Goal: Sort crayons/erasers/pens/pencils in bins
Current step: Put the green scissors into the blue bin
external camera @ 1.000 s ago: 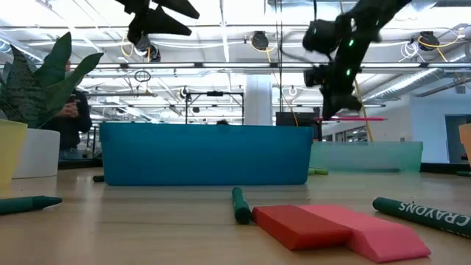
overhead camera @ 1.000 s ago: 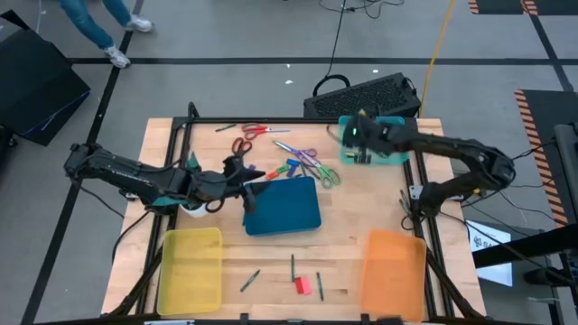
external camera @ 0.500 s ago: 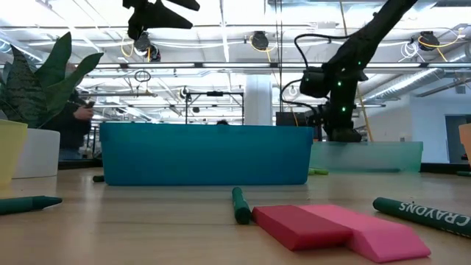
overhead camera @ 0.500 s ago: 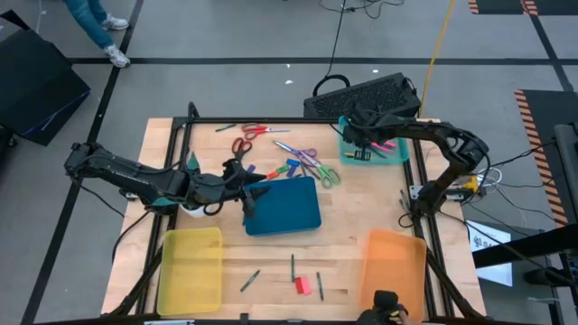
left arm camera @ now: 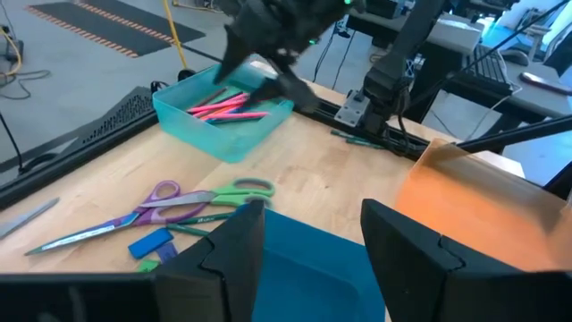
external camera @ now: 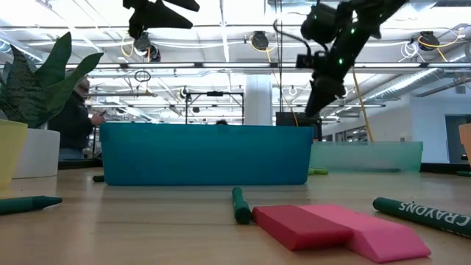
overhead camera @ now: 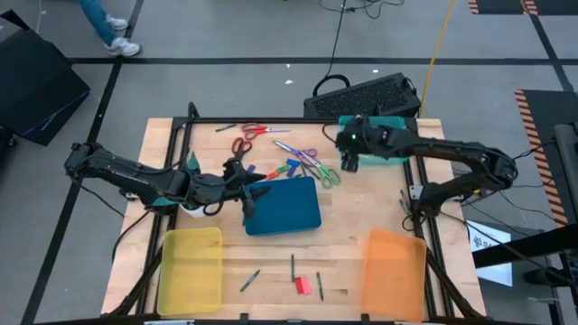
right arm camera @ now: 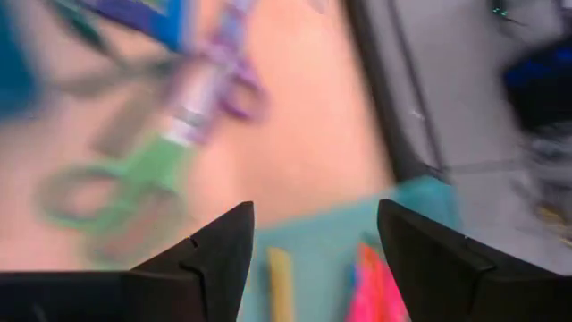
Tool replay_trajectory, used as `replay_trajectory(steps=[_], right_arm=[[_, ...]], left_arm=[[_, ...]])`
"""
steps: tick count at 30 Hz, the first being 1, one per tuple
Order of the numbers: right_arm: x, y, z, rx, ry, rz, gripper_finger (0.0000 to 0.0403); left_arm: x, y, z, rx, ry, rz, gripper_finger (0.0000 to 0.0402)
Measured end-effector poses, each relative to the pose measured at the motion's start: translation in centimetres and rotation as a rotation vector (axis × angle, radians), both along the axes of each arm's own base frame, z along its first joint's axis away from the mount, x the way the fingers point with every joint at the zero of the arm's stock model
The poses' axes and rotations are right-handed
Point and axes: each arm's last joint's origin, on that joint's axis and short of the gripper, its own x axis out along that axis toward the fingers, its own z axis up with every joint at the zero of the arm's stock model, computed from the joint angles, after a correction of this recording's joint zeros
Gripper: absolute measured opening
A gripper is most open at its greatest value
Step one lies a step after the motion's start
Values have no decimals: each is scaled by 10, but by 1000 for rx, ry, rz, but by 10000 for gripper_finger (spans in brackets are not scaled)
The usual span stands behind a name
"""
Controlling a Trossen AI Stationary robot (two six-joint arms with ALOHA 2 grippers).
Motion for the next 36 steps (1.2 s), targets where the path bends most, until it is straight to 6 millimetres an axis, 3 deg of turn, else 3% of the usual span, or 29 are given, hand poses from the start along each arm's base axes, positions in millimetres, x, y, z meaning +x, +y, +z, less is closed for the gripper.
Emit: replay_trajectory(steps=[5,14,26,36], right_arm=[[21,27,-12,154,-46,122,222],[48,63,-70,265,178,341,186],[57,51,-111,304,281,309,128],[51,52,-117,325,361,319,50]], left_arm=[[0,3,0,6,2,10,189],[1,4,0,2,3,12,189],[0,4,-2,-6,25,-5,189],[0,4,-2,-7,23,-5,189]])
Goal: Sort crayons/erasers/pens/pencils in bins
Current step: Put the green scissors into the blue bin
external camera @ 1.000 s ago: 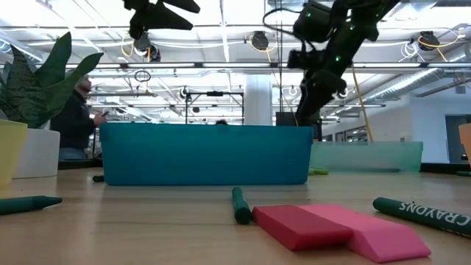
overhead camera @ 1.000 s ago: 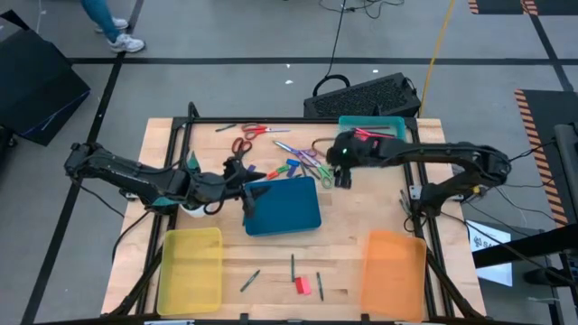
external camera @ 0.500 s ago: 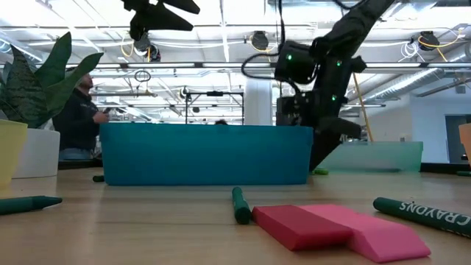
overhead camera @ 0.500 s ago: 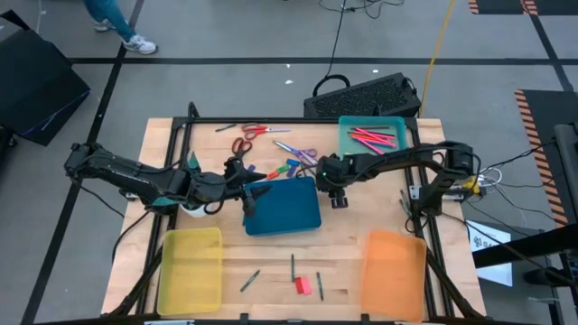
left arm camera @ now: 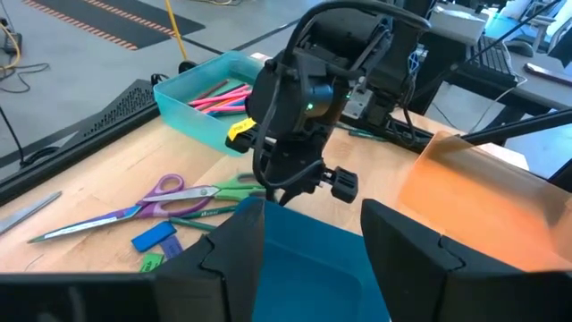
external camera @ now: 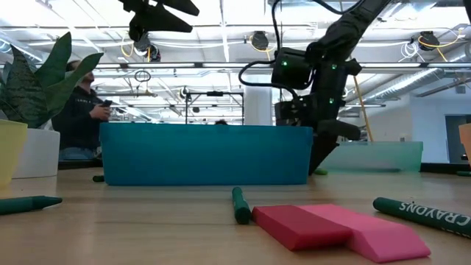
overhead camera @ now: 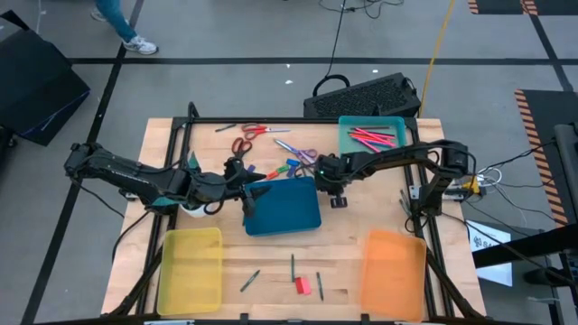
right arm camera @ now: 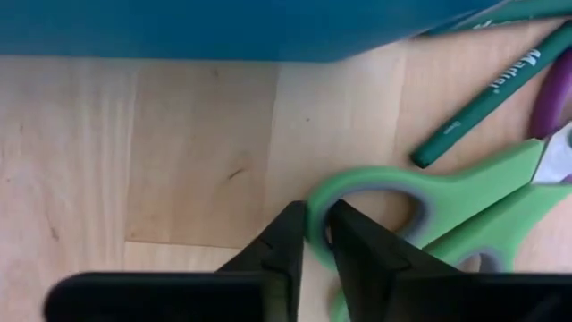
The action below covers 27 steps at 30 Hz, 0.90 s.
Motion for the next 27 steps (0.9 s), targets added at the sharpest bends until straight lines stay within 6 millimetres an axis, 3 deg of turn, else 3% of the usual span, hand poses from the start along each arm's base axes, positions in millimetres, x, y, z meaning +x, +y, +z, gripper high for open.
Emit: replay_trajectory(steps=[5,10,15,27], right_arm=[[-1,1,-1,1,15,3,21],[-2,9,1,-39,36,-13,29],[-8,24,17,-112,29,-18,30],[-20,61,97,-251,-274,124,26]], left_arm=[[0,0,0,-2,-1,1,189],[0,0,0,-4,-1,2,189],[0,0,0,-7,-3,3,189],[0,0,0,-14,-5,4,189]])
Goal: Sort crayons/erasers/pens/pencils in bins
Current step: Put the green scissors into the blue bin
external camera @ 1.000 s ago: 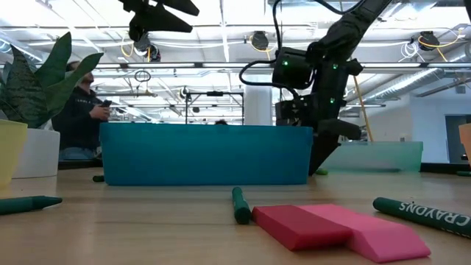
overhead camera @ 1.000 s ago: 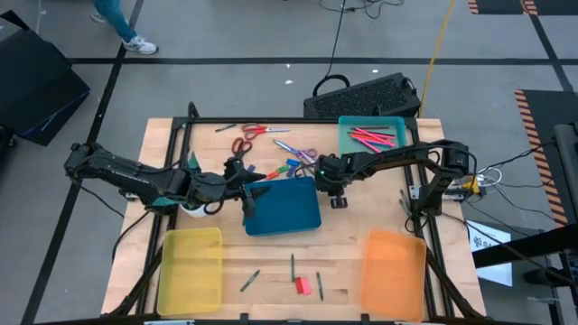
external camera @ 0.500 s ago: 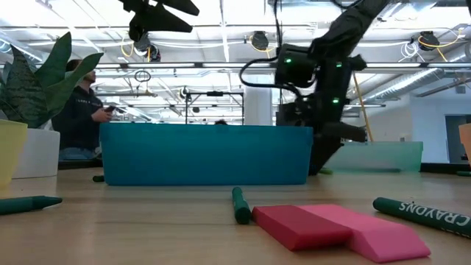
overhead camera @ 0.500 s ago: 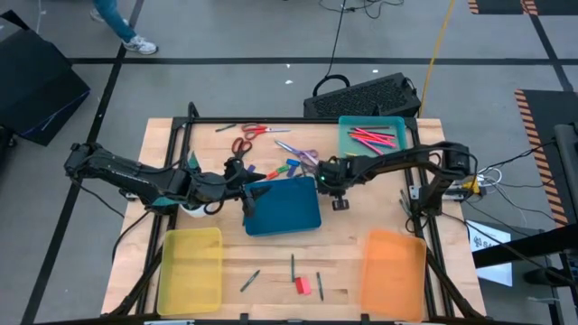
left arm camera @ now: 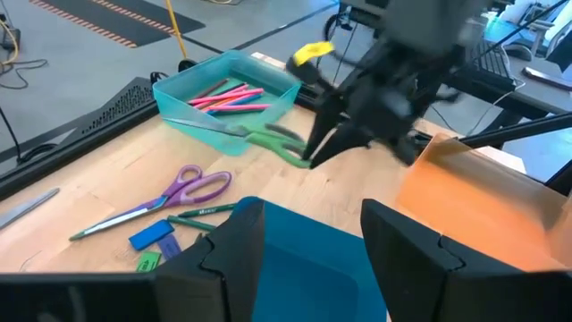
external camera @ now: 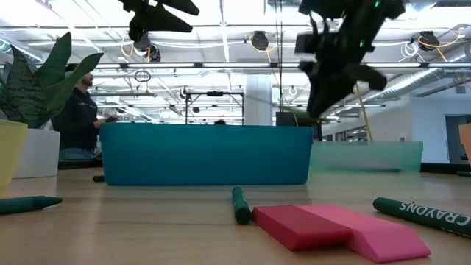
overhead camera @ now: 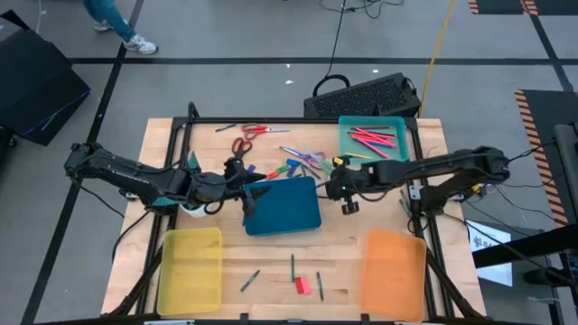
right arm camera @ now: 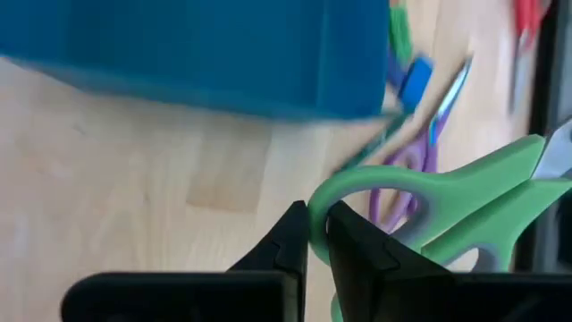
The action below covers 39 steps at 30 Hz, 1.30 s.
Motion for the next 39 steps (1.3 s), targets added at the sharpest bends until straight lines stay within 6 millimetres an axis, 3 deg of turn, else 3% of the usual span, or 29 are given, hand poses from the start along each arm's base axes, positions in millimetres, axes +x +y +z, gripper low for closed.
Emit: replay_trajectory(steps=[7,13,19,27,32,39], right_arm=[[20,29,50,-2,-144,290,24],[62,47,67,67,-153,535,23],[100,50,34,73,-19,710,23],[108,38,-29,150,272,700,23],[108,37,-47,177,330,669,29],[108,42,-53,129,320,574,73]], left_arm=[[-1,1,0,49,24,-30,189],[-11,9,11,55,-2,-26,189],[-28,15,24,64,-41,-13,189],[-38,14,28,56,-36,-30,189],[-39,13,26,53,-18,-31,189],[-36,13,24,54,-10,-31,189]])
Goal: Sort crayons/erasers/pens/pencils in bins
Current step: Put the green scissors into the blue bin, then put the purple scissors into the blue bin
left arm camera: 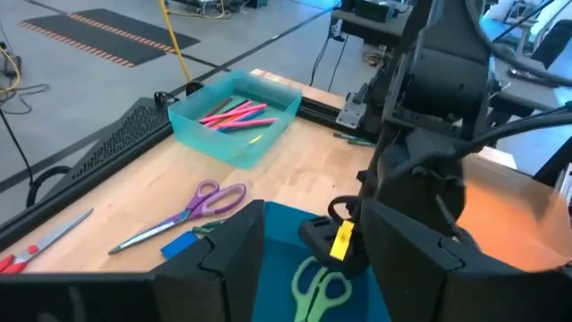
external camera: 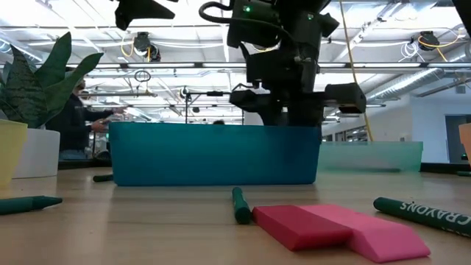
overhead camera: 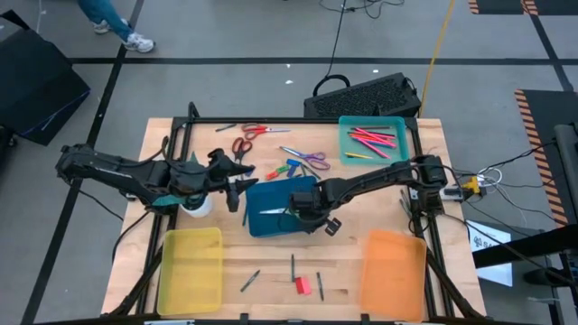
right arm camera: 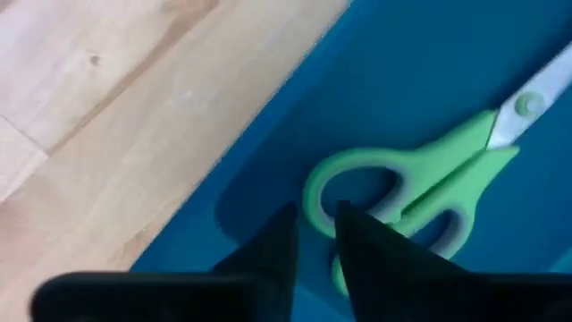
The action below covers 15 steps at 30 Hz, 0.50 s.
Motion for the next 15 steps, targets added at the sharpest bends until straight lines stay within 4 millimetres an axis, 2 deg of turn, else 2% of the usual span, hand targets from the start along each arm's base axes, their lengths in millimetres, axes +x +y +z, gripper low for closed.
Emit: replay_trajectory(steps=[3,8,15], right_arm=[[0,4,0,-20,-2,-9,102],[-4,15,14,-16,-46,25,142],[-7,25,14,-1,-44,-1,147]], left_arm=[[0,0,-1,1,6,0,189],[0,0,-1,-5,4,2,189],[0,0,-1,0,5,6,189]])
